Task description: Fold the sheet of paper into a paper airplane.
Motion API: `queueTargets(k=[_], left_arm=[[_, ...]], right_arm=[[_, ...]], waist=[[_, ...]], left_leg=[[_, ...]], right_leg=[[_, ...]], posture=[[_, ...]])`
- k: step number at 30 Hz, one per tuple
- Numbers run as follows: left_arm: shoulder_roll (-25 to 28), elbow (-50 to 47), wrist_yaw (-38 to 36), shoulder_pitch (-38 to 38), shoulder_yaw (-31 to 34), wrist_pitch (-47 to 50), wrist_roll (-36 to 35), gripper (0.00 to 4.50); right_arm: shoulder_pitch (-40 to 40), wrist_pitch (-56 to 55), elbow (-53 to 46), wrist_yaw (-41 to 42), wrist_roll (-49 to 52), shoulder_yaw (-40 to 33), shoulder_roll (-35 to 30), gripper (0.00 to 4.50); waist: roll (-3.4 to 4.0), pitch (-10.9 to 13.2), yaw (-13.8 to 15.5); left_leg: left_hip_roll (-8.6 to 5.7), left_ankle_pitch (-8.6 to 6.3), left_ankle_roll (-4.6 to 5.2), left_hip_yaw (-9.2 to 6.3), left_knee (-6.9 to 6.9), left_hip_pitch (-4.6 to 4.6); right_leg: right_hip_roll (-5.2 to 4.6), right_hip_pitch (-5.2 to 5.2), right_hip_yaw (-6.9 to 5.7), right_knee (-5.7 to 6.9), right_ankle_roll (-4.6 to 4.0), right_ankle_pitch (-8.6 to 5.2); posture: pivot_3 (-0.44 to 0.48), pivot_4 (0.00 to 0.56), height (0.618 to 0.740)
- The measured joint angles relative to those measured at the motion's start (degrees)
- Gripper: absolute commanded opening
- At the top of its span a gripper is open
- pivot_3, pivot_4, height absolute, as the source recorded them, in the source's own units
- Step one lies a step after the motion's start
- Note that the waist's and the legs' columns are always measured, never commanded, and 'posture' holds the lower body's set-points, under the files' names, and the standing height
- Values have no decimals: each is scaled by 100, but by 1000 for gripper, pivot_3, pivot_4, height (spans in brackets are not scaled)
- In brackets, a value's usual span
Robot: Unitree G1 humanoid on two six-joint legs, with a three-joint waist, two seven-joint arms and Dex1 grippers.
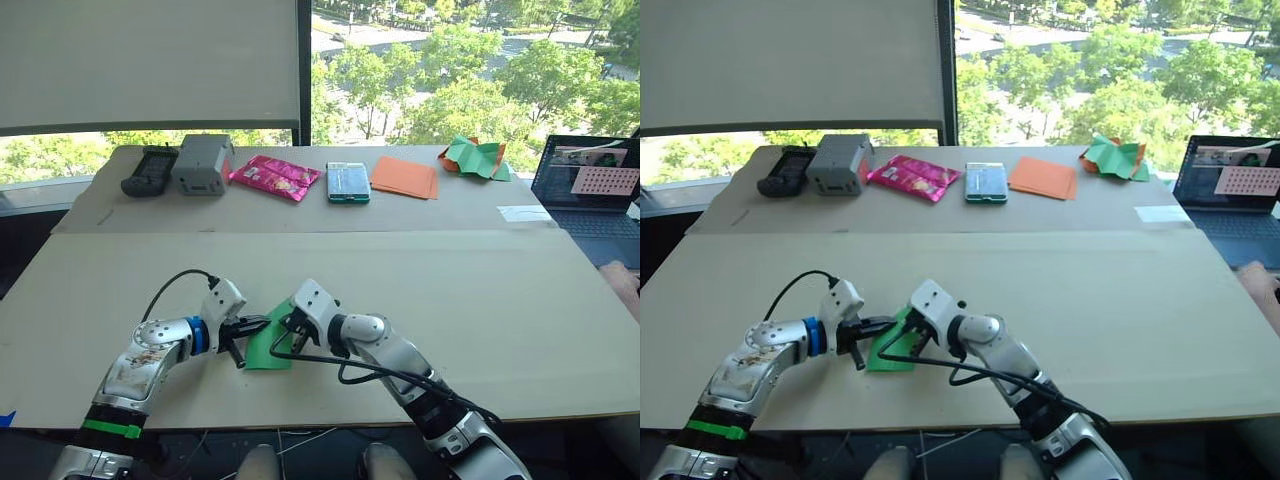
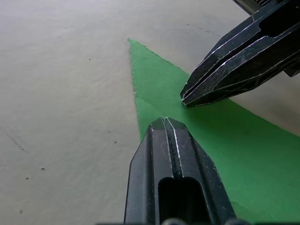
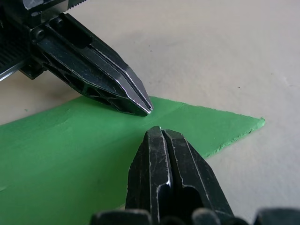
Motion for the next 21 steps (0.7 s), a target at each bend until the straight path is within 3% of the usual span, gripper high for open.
queueTargets(k=[7, 21], left_arm=[[1, 175, -53, -64, -113, -308, 118, 0], [14, -35, 1, 172, -129, -320, 147, 0]], right_arm=[[-142, -143, 239, 13, -1, -176, -62, 27], [-913, -1094, 1970, 193, -51, -450, 18, 27]], waist=[[4, -2, 7], [37, -44, -20]], left_leg=[[-2, 0, -1, 2, 1, 1], [-1, 1, 1, 2, 2, 12]], right_leg=[[-4, 3, 0, -2, -1, 0], [0, 11, 2, 8, 0, 0]], posture=[[0, 150, 706], [0, 150, 706]])
